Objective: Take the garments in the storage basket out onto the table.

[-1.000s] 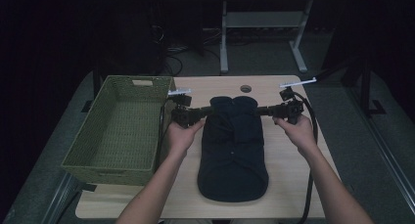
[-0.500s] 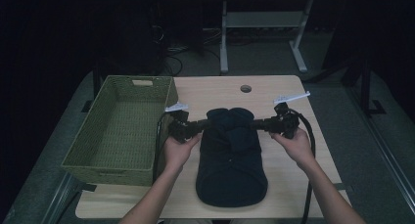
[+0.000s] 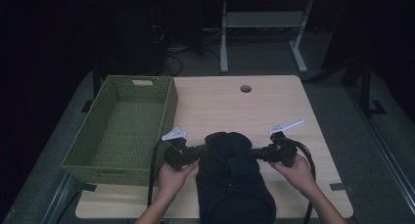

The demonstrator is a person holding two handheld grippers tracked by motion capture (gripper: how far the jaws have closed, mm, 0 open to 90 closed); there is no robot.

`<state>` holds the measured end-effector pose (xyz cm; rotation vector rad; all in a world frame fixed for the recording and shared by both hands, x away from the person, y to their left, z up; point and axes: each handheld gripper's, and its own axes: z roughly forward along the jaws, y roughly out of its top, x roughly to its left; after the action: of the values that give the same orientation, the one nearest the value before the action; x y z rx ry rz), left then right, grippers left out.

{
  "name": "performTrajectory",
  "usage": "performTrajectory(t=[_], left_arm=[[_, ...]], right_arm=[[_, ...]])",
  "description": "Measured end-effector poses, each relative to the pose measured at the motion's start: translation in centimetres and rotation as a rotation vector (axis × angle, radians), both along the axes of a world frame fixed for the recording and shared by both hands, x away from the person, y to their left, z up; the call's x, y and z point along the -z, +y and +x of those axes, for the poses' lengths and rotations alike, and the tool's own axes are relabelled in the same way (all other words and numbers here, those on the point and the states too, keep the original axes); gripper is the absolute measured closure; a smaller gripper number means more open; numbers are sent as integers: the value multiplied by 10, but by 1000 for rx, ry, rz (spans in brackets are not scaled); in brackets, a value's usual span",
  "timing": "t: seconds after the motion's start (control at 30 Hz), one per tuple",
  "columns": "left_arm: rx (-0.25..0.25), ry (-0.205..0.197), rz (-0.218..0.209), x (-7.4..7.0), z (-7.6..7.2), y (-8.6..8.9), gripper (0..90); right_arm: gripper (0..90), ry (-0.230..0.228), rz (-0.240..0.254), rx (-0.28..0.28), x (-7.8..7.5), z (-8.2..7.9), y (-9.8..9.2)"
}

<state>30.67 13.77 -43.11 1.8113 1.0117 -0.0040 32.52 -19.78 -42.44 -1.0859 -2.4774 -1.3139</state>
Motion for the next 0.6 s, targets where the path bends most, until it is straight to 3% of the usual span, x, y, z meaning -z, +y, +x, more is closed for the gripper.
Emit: performTrajectory(t=[0.13, 0.3, 0.43, 0.6], left_arm=[[-1, 8, -8, 3, -2, 0, 810], [-50, -5, -25, -6, 16, -5, 820], [-89, -41, -34, -23, 45, -16, 820], [-127, -88, -64, -47, 81, -22, 820]], right_arm=[[784, 11, 24, 7, 3, -3, -7], [789, -32, 19, 23, -12, 1, -8], [790, -26, 30, 76, -27, 22, -12], [792, -67, 51, 150, -50, 57, -20]])
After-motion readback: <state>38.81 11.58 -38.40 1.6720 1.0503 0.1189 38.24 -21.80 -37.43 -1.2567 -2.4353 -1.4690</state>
